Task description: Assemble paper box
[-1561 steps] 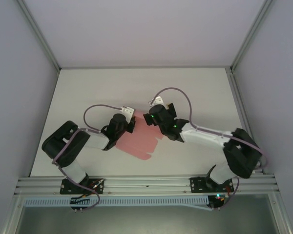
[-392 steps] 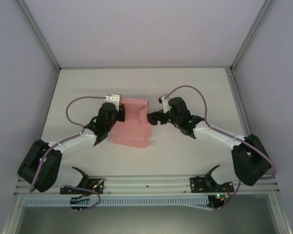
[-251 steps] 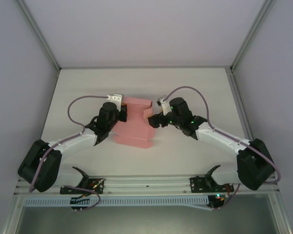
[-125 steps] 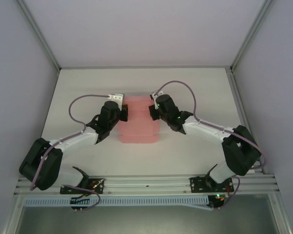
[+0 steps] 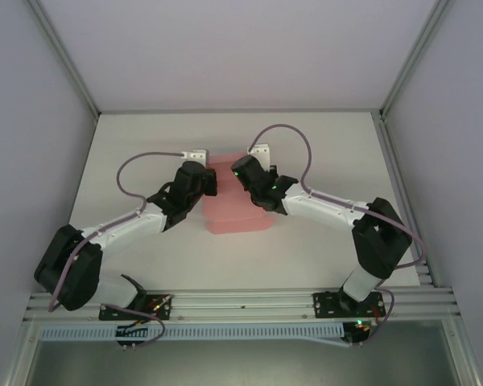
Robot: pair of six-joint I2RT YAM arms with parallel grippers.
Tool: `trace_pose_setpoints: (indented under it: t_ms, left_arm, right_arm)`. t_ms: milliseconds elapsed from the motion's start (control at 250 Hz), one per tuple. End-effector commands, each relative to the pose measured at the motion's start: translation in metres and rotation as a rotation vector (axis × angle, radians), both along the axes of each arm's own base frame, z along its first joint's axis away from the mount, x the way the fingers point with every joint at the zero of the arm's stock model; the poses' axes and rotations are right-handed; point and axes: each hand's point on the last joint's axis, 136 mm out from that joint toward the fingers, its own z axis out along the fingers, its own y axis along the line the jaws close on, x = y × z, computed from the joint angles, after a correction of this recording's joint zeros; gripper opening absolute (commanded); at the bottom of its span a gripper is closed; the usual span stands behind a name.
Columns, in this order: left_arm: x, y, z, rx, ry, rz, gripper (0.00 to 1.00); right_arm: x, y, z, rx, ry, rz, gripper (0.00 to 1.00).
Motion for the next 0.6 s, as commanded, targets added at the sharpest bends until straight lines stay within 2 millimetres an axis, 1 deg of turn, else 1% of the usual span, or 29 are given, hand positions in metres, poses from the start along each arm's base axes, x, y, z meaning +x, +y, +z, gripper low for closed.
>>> trace_pose_setpoints:
  t_ms: [0,32,88,120,176,240,291,351,371,399,423,447,459,467,535,579,595]
  left_arm:
    - [0.007,0.121,-0.023,0.198,0.071,0.433,0.00]
    - [0.008,0.113,-0.023,0.188,0.069,0.388,0.00]
    - [0.010,0.093,-0.023,0.146,0.065,0.277,0.00]
    - [0.012,0.080,-0.021,0.115,0.058,0.211,0.00]
    - [0.013,0.055,-0.017,0.056,0.046,0.093,0.00]
    - [0.013,0.028,-0.006,0.009,0.027,-0.011,0.00]
    - [0.013,0.011,0.003,0.022,-0.009,-0.067,0.00]
    - [0.015,-0.002,0.010,0.033,-0.029,-0.103,0.00]
    - [0.017,-0.004,0.011,0.032,-0.028,-0.108,0.00]
    - [0.018,-0.006,0.012,0.034,-0.027,-0.114,0.00]
    - [0.020,-0.007,0.012,0.040,-0.026,-0.116,0.00]
    - [0.021,-0.009,0.012,0.047,-0.026,-0.120,0.00]
    - [0.022,-0.009,0.013,0.049,-0.027,-0.120,0.00]
    - [0.022,-0.009,0.013,0.052,-0.027,-0.123,0.00]
    - [0.026,-0.012,0.015,0.083,-0.035,-0.146,0.00]
    - [0.027,-0.015,0.016,0.115,-0.041,-0.184,0.00]
    - [0.027,-0.018,0.017,0.130,-0.045,-0.214,0.00]
  right_arm:
    - [-0.006,-0.153,0.016,-0.485,-0.098,-0.476,0.10]
    - [-0.003,-0.148,0.014,-0.482,-0.090,-0.444,0.11]
    - [0.003,-0.127,0.007,-0.430,-0.088,-0.352,0.14]
    - [0.006,-0.110,0.002,-0.385,-0.085,-0.277,0.17]
    - [0.009,-0.075,-0.005,-0.263,-0.086,-0.137,0.23]
    - [0.011,-0.036,-0.009,-0.101,-0.083,0.013,0.29]
    - [0.009,-0.006,-0.008,0.035,-0.084,0.139,0.41]
    - [0.001,0.028,0.003,0.167,-0.109,0.304,0.54]
    - [-0.001,0.034,0.008,0.203,-0.124,0.338,0.60]
    - [-0.009,0.047,0.017,0.268,-0.138,0.416,0.73]
    - [-0.015,0.055,0.025,0.308,-0.155,0.475,0.83]
    - [-0.022,0.061,0.033,0.342,-0.171,0.526,0.91]
    - [-0.025,0.063,0.037,0.359,-0.178,0.547,0.98]
    - [-0.027,0.064,0.040,0.372,-0.184,0.558,0.99]
    - [-0.045,0.068,0.060,0.447,-0.225,0.642,1.00]
    - [-0.053,0.063,0.070,0.477,-0.248,0.649,1.00]
    - [-0.055,0.059,0.071,0.483,-0.247,0.638,1.00]
